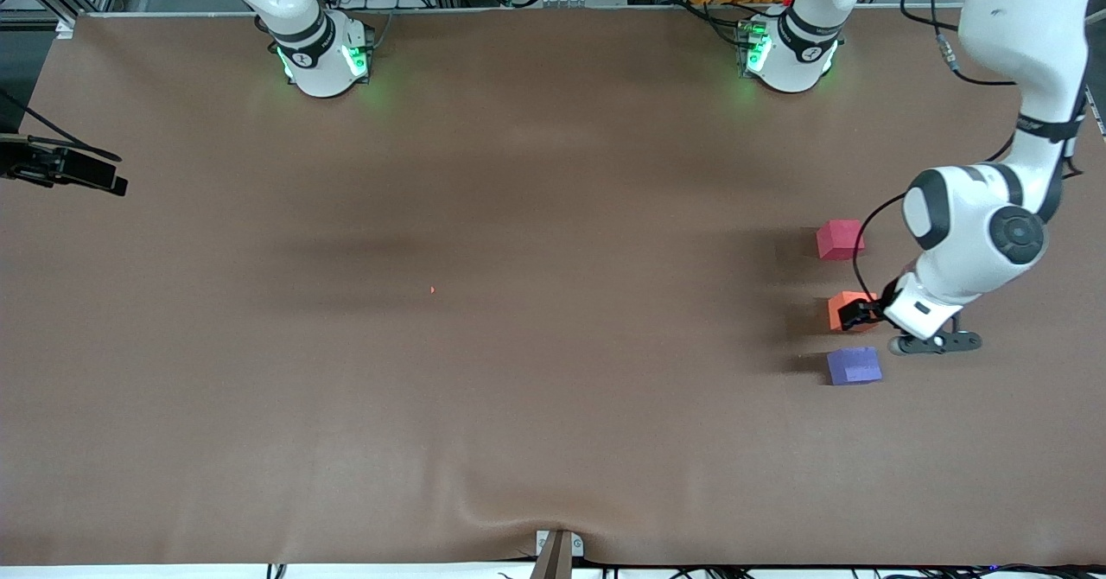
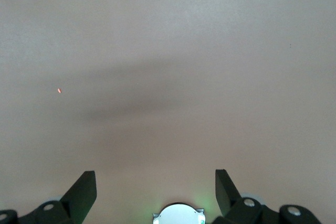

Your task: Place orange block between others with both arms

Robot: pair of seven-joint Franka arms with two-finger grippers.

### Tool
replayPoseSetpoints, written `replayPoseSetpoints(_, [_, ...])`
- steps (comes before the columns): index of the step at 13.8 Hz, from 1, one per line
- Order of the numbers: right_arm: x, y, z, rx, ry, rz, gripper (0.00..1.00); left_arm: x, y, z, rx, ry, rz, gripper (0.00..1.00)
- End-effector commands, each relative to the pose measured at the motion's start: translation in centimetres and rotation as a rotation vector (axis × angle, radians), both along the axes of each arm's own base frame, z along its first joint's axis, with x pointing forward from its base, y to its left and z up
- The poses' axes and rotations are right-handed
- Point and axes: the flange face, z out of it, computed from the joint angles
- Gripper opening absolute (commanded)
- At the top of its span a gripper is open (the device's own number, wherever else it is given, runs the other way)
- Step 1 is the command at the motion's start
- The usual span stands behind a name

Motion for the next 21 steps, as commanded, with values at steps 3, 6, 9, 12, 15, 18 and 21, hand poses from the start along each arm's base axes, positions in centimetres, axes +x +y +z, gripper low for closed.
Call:
replayPoseSetpoints(3, [-0.2, 0.1, 0.4, -0.008, -0.006, 0.002, 1.0, 2.3, 2.8, 14.9, -0.004, -0.014, 0.01, 1.0])
replayPoseSetpoints(6, [-0.1, 0.4, 0.5, -0.014, -0.007, 0.008, 1.0, 2.5, 2.7, 23.2, -0.014, 0.063, -0.01, 1.0])
replayPoseSetpoints(9, [-0.1, 0.5, 0.5, -0.011, -0.008, 0.009, 1.0, -0.1, 1.8, 29.1, -0.028, 0.102, -0.01, 1.0])
replayPoseSetpoints(12, [-0.1, 0.4, 0.5, -0.011, -0.008, 0.008, 1.0, -2.2, 1.5, 32.2, -0.024, 0.096, -0.019, 1.0])
replayPoseSetpoints(15, [-0.1, 0.4, 0.6, -0.011, -0.009, 0.008, 1.0, -4.5, 1.2, 34.3, -0.028, 0.129, -0.034, 1.0])
replayPoseSetpoints(18, [-0.1, 0.5, 0.7, -0.013, -0.012, 0.009, 1.0, -7.3, -0.5, 35.4, -0.023, 0.143, -0.045, 1.0])
replayPoseSetpoints(21, [-0.1, 0.5, 0.7, -0.012, -0.011, 0.003, 1.0, -9.6, -0.9, 35.4, -0.02, 0.152, -0.046, 1.0])
